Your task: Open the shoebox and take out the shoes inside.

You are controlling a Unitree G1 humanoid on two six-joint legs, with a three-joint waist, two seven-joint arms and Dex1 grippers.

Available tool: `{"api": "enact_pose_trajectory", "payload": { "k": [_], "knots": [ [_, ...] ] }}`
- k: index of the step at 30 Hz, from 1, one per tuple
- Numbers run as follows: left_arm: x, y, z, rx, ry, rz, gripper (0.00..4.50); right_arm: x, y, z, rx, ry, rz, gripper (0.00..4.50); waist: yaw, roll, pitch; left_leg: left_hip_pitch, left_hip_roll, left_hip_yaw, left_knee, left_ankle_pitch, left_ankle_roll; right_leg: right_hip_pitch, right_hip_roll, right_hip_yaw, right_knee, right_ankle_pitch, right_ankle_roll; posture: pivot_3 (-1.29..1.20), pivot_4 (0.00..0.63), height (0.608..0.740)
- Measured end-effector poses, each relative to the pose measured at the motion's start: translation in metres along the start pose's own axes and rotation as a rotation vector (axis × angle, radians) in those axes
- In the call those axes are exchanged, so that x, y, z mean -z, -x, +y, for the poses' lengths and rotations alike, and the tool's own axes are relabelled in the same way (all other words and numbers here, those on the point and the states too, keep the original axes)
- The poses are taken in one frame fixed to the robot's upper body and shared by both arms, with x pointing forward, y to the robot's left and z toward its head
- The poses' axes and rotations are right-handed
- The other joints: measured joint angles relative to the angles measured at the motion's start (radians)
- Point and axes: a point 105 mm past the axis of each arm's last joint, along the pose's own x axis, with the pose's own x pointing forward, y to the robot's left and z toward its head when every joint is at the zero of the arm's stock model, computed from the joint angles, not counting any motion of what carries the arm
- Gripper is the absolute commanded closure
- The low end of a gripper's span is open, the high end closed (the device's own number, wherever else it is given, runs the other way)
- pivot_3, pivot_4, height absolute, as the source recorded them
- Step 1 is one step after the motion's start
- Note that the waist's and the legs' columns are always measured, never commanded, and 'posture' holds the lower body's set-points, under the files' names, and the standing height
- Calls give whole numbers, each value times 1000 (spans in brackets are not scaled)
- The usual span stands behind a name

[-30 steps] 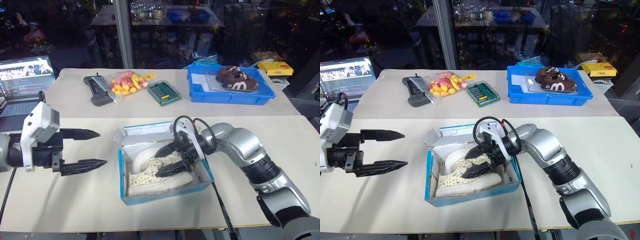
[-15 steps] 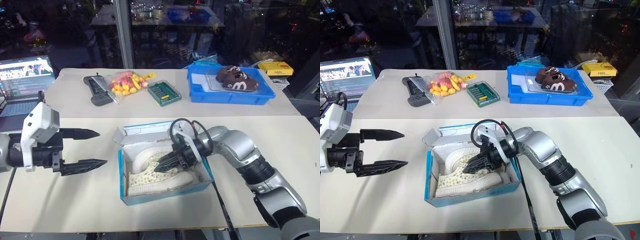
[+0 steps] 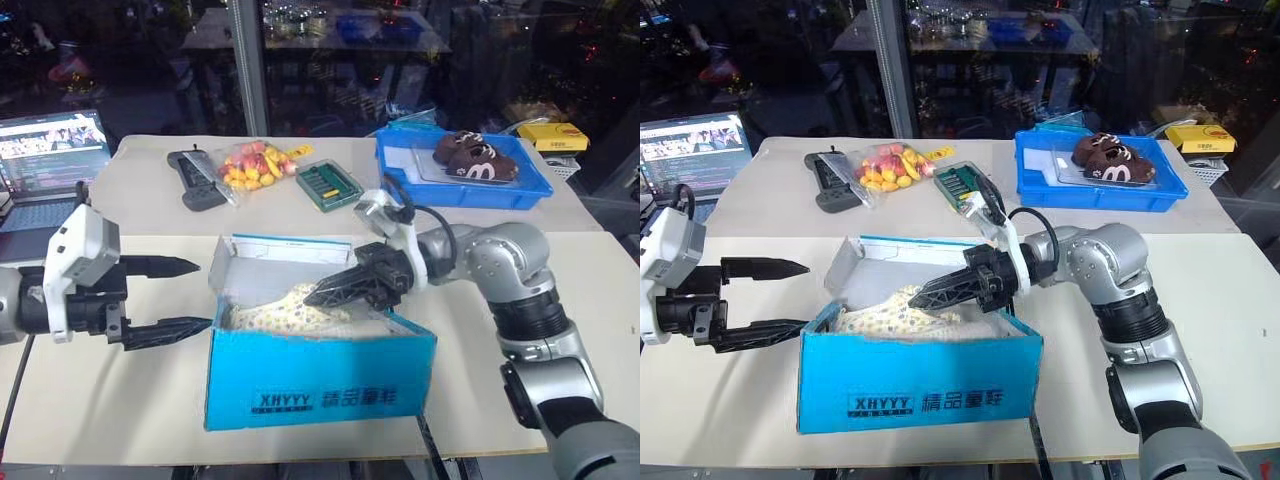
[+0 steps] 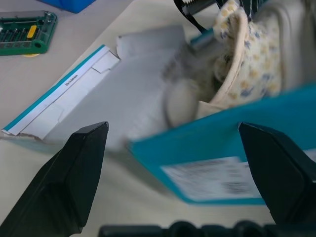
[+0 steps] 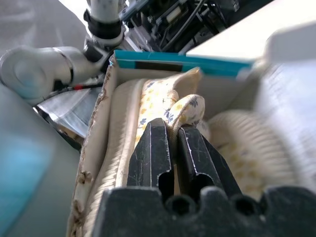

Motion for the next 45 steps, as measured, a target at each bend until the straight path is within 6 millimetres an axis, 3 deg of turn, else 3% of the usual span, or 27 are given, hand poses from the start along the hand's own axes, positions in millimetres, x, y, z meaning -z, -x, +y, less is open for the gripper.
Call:
{"api": "enact_pose_trajectory", "payload": {
  "k": [15,24,27,29,35,42,45],
  "knots": [
    [4,-4,1,-2,3,0,0,-13,4,-10,142,114,6,4473,0,0,0,0,0,0,0,0,0,0,0,0,0,0,0,0,150,740],
    [4,-5,0,6,2,1,0,18,6,17,77,170,141,4473,4,0,0,0,0,0,0,0,0,0,0,0,-1,-1,2,0,150,740],
    [6,-7,0,15,4,7,0,18,7,17,79,170,144,4473,-1,0,0,1,0,0,0,0,0,0,0,0,-1,-1,2,0,150,740],
    [8,-9,-1,25,7,11,0,23,8,14,112,185,177,4473,-1,0,0,1,0,0,-1,0,0,0,0,0,-1,-2,2,0,150,740],
    [4,-12,1,30,-19,5,0,44,9,-26,325,294,317,4473,1,0,0,0,0,0,0,0,0,0,0,0,-1,-2,2,0,150,740],
    [6,-14,2,33,-15,10,0,26,15,-30,348,227,170,4473,1,0,0,0,0,0,0,0,0,0,0,0,-1,-1,0,0,150,740],
    [6,-14,3,31,-15,14,0,5,22,-36,421,246,117,4473,-1,0,0,0,0,0,0,0,0,0,0,0,0,0,0,0,150,740]
  ]
}}
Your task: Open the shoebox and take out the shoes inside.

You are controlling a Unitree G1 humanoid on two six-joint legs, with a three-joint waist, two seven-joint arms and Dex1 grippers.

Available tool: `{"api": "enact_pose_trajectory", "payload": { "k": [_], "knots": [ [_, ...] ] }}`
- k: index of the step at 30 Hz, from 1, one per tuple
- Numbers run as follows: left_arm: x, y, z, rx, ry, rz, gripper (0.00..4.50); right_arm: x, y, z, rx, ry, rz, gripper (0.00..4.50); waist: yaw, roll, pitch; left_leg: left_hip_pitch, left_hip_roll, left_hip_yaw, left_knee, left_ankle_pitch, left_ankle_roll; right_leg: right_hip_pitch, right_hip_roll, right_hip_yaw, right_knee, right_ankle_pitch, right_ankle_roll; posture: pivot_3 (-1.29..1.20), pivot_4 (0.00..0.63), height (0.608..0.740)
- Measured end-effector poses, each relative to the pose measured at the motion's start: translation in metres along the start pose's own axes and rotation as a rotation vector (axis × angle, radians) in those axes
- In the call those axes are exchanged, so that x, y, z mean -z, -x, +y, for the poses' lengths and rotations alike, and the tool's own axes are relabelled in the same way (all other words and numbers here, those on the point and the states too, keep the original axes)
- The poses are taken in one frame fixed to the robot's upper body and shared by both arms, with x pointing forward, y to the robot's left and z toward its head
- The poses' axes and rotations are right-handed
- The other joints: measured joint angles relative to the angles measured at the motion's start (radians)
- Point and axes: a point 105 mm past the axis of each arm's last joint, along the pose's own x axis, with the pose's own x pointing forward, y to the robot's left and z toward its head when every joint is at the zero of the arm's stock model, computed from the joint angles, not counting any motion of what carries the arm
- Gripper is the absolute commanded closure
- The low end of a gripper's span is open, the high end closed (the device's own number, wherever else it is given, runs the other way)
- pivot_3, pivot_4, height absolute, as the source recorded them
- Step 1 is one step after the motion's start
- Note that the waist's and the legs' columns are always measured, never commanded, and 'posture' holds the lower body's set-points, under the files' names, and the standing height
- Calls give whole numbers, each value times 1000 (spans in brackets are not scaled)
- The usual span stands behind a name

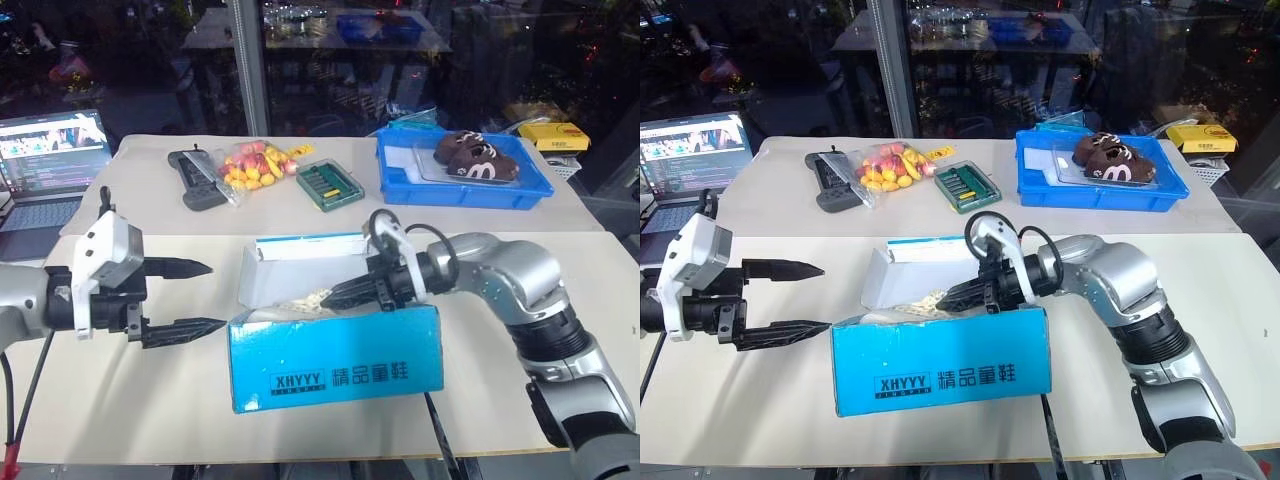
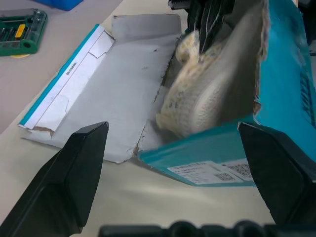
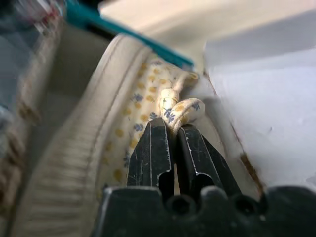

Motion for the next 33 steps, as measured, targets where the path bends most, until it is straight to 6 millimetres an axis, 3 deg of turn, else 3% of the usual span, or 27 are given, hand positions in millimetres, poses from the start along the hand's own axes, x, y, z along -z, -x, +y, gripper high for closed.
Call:
{"api": "enact_pose_trajectory", "payload": {
  "k": [5,13,18,26,28,30,33],
  "knots": [
    [1,-2,1,9,2,2,0,-13,13,-20,142,28,-35,4473,4,0,0,-1,0,0,0,0,0,0,0,0,0,0,0,0,150,740],
    [1,-4,2,16,-3,3,0,-22,13,-29,237,70,-62,4473,2,0,0,-2,0,0,0,0,0,-1,0,0,0,0,0,0,150,740],
    [1,-5,3,18,-6,6,0,-46,21,-42,359,146,-142,4473,2,0,0,-1,0,0,-1,0,0,-1,0,0,0,0,0,0,150,740],
    [3,-5,4,22,-4,15,0,-54,23,0,111,76,-205,4473,-1,0,0,-1,0,0,-2,0,0,-1,0,0,-1,0,0,0,150,740],
    [2,-5,4,23,-7,14,0,-68,25,-8,179,103,-276,4473,-4,0,0,-1,0,0,-2,0,0,-1,0,0,0,0,0,0,150,740],
    [1,-5,5,24,-10,12,0,-85,30,-33,363,192,-361,4473,-3,0,0,0,0,0,-1,0,0,0,0,0,0,-1,1,0,150,740],
    [1,-6,5,30,-10,12,0,-91,46,-63,583,266,-405,4473,3,0,0,0,0,0,-1,1,-1,0,0,0,0,0,2,0,150,740]
  ]
}}
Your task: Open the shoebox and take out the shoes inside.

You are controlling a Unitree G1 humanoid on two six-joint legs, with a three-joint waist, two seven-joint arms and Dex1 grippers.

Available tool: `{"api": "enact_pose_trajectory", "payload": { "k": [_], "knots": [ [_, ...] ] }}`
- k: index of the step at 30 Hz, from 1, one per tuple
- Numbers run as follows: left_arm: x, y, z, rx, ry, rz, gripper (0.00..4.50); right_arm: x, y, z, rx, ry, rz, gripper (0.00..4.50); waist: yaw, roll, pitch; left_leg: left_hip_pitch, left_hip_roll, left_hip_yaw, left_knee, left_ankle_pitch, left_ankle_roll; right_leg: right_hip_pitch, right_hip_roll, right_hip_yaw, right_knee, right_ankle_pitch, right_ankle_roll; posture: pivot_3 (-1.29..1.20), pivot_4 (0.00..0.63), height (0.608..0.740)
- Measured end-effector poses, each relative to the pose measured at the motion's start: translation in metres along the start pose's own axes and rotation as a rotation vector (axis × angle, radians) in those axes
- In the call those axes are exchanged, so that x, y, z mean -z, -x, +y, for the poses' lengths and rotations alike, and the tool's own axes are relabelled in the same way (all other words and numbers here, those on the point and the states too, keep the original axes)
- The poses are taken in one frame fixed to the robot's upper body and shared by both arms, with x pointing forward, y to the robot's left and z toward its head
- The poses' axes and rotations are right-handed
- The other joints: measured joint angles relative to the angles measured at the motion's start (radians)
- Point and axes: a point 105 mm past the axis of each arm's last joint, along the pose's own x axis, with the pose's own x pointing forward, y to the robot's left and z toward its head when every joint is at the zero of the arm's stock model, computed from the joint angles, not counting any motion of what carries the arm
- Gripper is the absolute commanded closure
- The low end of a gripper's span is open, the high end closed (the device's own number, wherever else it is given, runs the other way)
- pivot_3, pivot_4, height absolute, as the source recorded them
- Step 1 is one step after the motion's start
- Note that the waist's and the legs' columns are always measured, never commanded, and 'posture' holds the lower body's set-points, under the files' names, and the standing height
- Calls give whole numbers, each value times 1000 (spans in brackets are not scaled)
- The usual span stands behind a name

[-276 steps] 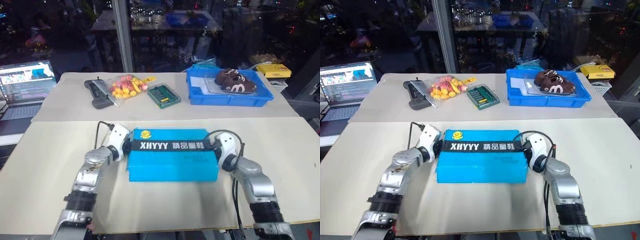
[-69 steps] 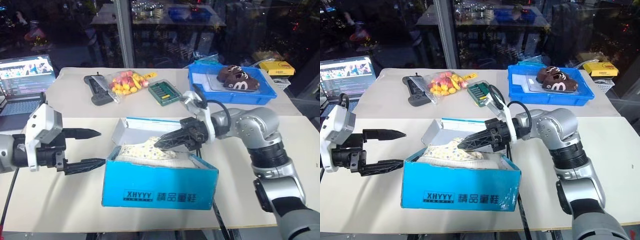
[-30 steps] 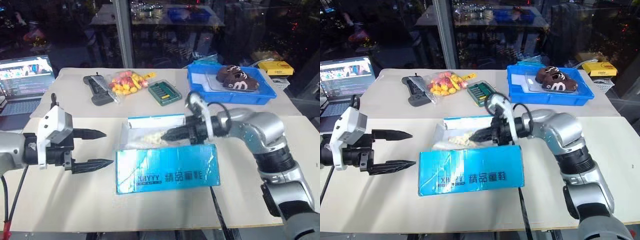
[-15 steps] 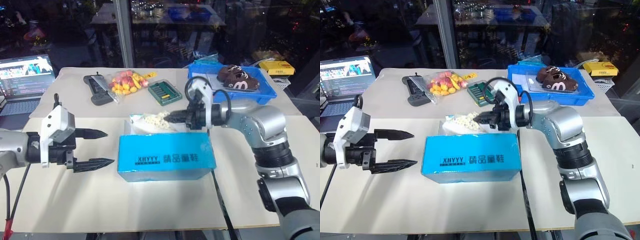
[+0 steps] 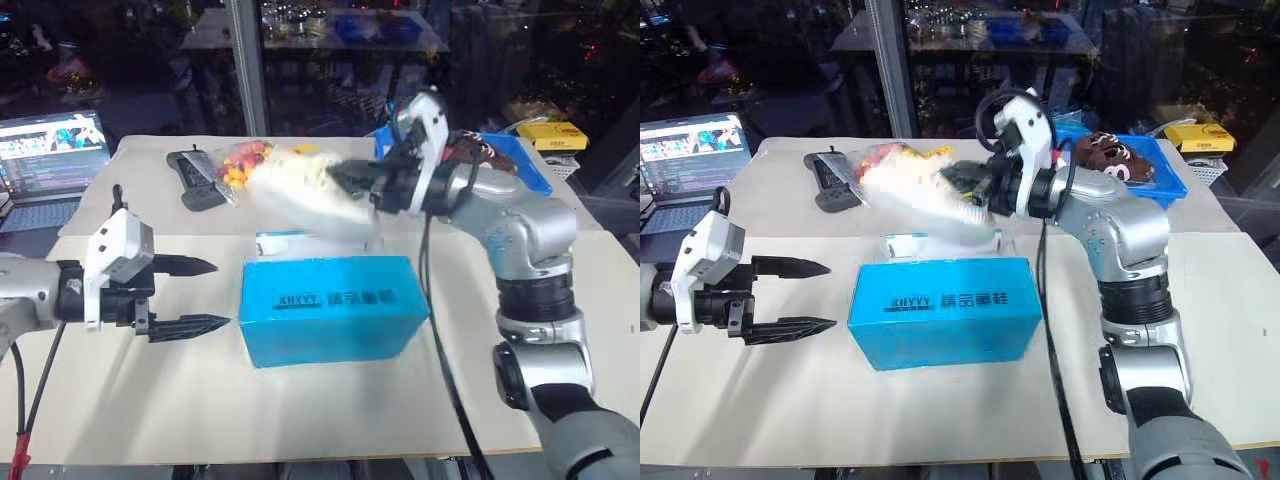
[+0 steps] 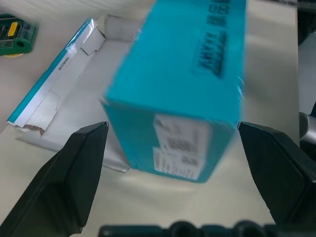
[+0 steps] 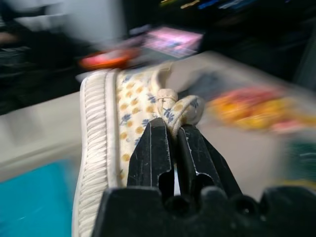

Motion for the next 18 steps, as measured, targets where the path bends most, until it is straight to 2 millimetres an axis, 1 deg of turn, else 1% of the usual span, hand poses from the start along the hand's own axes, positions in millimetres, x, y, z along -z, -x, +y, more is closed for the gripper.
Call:
{"api": "enact_pose_trajectory", "payload": {
  "k": [3,6,7,8,10,11,12,13,16,18],
  "knots": [
    [1,-1,1,4,5,0,0,12,5,-26,119,54,38,4473,4,0,0,-2,-1,0,0,0,0,-1,-1,0,-1,1,-1,0,150,740],
    [-1,0,2,4,1,-3,0,24,26,-59,233,149,132,4473,5,0,0,-4,-1,0,0,0,0,-3,-1,0,-2,0,-1,0,150,740],
    [-1,0,2,4,0,-2,0,29,34,-71,271,182,171,4473,4,0,0,-5,-1,1,-1,0,0,-4,-1,0,-2,0,-1,0,150,740],
    [0,0,2,5,2,-1,0,34,47,-87,326,232,226,4473,3,0,0,-5,-1,1,-1,0,0,-4,-1,0,-2,0,-1,0,150,740],
    [0,-1,2,11,2,1,0,39,65,-106,397,279,290,4473,2,0,0,-6,-1,1,-2,0,0,-5,-1,0,-2,0,-1,0,150,740],
    [0,-2,1,12,3,1,0,42,80,-121,452,311,338,4473,2,0,0,-6,-1,1,-2,0,0,-5,-1,0,-2,0,-1,0,150,740],
    [0,-2,1,13,3,1,0,44,89,-129,482,328,366,4473,1,0,0,-6,-1,1,-3,0,0,-6,-1,0,-2,0,-1,0,150,740],
    [0,-2,1,14,3,1,0,47,104,-139,524,351,410,4473,0,0,0,-5,-1,1,-3,0,0,-6,-1,0,-2,0,-1,0,150,740],
    [0,-2,1,16,4,1,0,59,137,-159,600,376,513,4473,-4,1,0,-5,-1,1,-3,0,0,-6,-1,1,-2,0,-1,0,150,740],
    [0,-3,1,19,3,0,0,70,151,-163,611,369,565,4473,-11,1,0,-5,-1,1,-3,0,0,-5,-1,1,-1,0,-1,0,150,740]
  ]
}}
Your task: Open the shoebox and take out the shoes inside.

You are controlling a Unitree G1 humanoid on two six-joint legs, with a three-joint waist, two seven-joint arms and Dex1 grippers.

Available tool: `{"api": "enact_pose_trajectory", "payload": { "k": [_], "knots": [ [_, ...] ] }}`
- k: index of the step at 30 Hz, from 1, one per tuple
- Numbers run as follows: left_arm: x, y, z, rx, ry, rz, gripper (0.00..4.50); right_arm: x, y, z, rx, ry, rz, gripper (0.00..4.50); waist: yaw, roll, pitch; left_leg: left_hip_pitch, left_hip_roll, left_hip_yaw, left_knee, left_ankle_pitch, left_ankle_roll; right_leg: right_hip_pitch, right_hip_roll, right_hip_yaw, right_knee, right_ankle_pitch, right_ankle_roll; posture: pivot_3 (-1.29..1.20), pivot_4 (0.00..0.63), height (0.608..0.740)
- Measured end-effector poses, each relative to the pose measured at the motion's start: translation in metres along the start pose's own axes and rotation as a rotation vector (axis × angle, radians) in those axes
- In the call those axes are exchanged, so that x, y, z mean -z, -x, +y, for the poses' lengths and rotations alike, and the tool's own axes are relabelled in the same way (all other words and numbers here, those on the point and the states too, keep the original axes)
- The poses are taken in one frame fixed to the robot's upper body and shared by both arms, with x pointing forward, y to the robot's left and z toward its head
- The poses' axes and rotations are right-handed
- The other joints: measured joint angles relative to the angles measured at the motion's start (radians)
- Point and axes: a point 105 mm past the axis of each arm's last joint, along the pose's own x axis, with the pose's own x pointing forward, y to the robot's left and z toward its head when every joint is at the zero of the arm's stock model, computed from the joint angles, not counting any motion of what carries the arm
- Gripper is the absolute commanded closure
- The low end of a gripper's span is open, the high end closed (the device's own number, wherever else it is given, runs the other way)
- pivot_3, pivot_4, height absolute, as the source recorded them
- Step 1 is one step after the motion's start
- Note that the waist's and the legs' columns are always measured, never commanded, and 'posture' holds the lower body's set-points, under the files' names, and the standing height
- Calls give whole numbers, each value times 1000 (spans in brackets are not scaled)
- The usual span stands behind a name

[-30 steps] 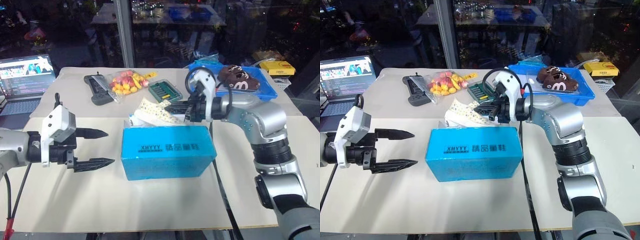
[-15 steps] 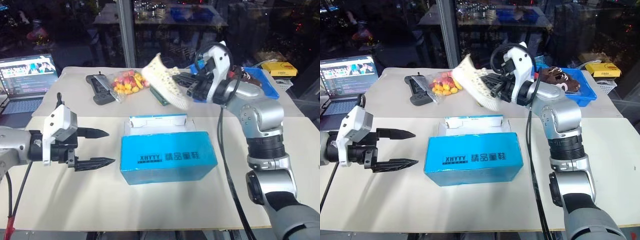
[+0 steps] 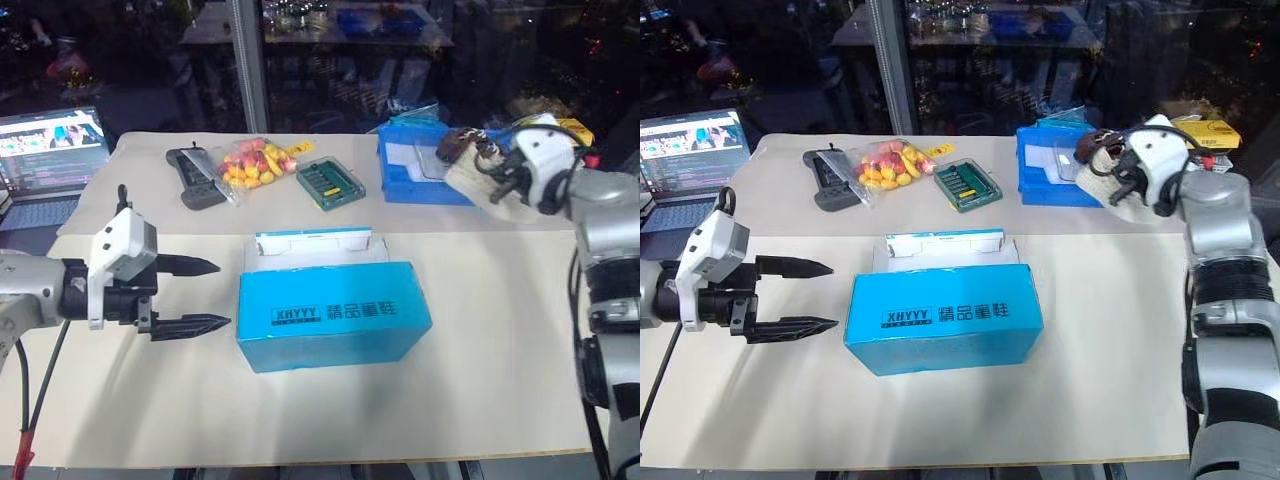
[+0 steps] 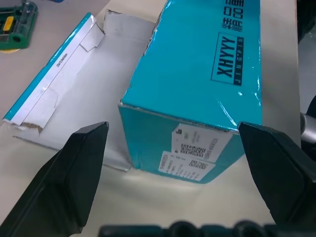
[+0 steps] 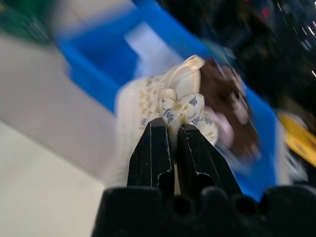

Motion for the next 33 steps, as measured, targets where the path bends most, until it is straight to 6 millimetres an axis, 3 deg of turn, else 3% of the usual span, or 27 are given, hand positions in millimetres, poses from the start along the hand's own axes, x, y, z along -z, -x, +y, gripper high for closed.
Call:
{"api": "enact_pose_trajectory", "payload": {
  "k": [1,5,8,12,14,16,17,19,22,23,25,27,33],
  "knots": [
    [0,0,0,2,-1,0,0,8,0,1,-7,-2,19,4473,-4,0,0,0,0,0,0,0,0,0,0,0,0,0,0,0,150,740],
    [0,-2,0,9,0,1,0,49,1,14,-50,-18,130,3091,-13,1,1,1,-1,0,1,0,0,1,0,1,1,0,0,0,150,740],
    [-1,-1,1,10,0,-2,0,49,3,11,-58,-13,132,2096,-19,3,2,1,-1,0,1,0,0,1,0,1,1,0,1,0,150,740],
    [0,-1,2,13,4,-1,0,31,14,-13,-14,40,117,762,-17,6,3,1,-1,0,1,0,0,1,0,1,1,0,1,0,150,740],
    [1,0,2,13,5,2,0,5,18,-18,-33,32,60,762,-20,6,4,2,-1,0,1,0,0,1,0,2,1,0,1,0,150,740],
    [0,0,2,14,2,2,0,-32,25,-4,-158,-11,-37,762,-22,6,4,4,0,0,0,0,0,3,1,2,2,0,0,0,150,740],
    [-1,0,2,14,0,1,0,-53,32,12,-271,-32,-94,762,-20,6,4,5,0,0,0,0,0,3,1,2,2,0,0,0,150,740],
    [-1,0,2,15,-1,1,0,-70,38,30,-379,-49,-147,762,-16,6,4,5,0,-1,0,0,0,4,1,1,2,0,0,0,150,740],
    [0,0,3,16,3,3,0,-94,57,79,-658,-99,-216,762,-8,6,4,5,0,-1,1,0,0,5,0,0,2,0,0,0,150,740],
    [0,-2,3,20,4,5,0,-99,66,99,-764,-112,-234,1267,-3,6,4,5,0,-1,2,0,0,5,0,0,2,0,1,0,150,740],
    [0,-2,3,20,4,5,0,-96,79,126,-914,-119,-229,1796,9,6,4,4,0,-1,3,0,0,6,0,0,2,0,1,0,150,740],
    [1,-1,3,17,6,6,0,-91,89,145,-1027,-135,-219,2474,17,6,4,4,0,-1,4,0,0,6,0,-1,2,0,1,0,150,740],
    [1,-1,5,13,5,7,0,-99,109,173,-1189,-195,-252,4436,15,6,3,5,0,-1,5,0,0,6,0,0,3,0,1,0,150,740]
  ]
}}
